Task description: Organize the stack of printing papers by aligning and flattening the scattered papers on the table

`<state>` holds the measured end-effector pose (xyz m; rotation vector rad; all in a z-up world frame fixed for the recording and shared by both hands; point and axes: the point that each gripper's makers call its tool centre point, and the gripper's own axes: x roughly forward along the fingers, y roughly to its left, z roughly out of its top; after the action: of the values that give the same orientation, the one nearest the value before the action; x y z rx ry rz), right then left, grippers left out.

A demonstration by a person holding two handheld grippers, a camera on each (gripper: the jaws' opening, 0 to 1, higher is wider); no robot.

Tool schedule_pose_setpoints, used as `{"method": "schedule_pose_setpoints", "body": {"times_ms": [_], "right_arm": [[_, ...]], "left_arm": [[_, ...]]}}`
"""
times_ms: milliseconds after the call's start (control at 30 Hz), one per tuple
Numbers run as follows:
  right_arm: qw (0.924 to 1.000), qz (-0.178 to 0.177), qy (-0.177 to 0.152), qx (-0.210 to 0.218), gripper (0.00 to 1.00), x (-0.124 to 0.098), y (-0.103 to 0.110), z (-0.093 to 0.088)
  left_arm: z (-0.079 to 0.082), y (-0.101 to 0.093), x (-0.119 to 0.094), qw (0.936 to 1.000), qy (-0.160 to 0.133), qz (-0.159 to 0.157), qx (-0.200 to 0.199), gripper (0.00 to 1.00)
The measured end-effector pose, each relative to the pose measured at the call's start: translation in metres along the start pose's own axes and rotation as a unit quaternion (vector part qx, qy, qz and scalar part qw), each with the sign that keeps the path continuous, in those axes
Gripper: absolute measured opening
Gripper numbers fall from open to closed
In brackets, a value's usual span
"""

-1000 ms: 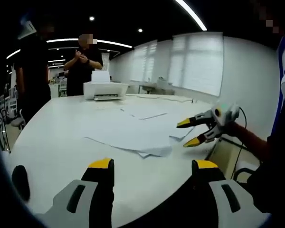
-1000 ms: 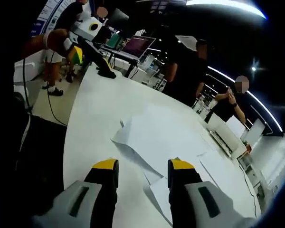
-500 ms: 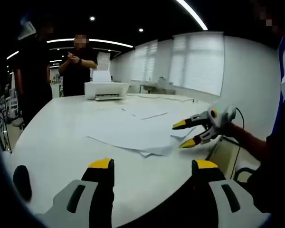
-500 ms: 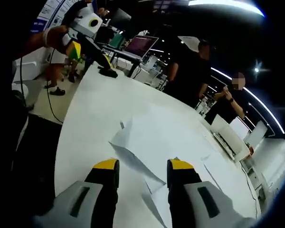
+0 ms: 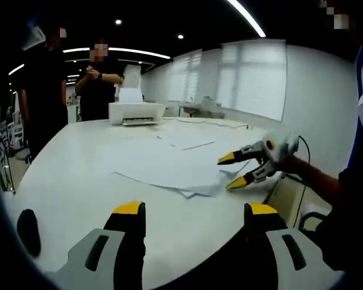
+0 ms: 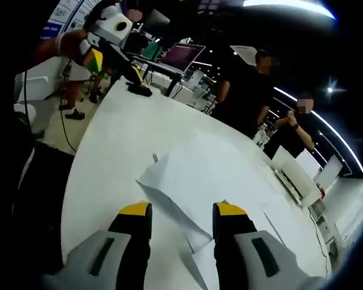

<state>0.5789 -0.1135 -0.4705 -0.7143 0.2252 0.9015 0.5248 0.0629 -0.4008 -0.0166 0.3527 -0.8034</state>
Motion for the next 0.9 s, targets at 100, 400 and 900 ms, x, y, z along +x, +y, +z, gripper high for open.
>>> {"method": "schedule_pose_setpoints", "body": {"times_ms": [100,400,900], "right_arm": [[1.0,0.001,0.0,0.001,0.35,0.001,0.0,0.0],[1.0,0.001,-0.001,-0.006,0.35,0.002,0.0,0.001],[0.9998,-0.002,-0.011,-0.014,0.32,0.011,-0.002,0.005]], "left_arm": [[0.003,0.0,0.001,1.0,-0.004,-0.002,0.0,0.69],[0.006,-0.005,-0.003,0.9999,-0.008,-0.003,0.006,0.69],[0.0,-0.001,-0.007,1.0,-0.007,0.003,0.0,0.69]]}}
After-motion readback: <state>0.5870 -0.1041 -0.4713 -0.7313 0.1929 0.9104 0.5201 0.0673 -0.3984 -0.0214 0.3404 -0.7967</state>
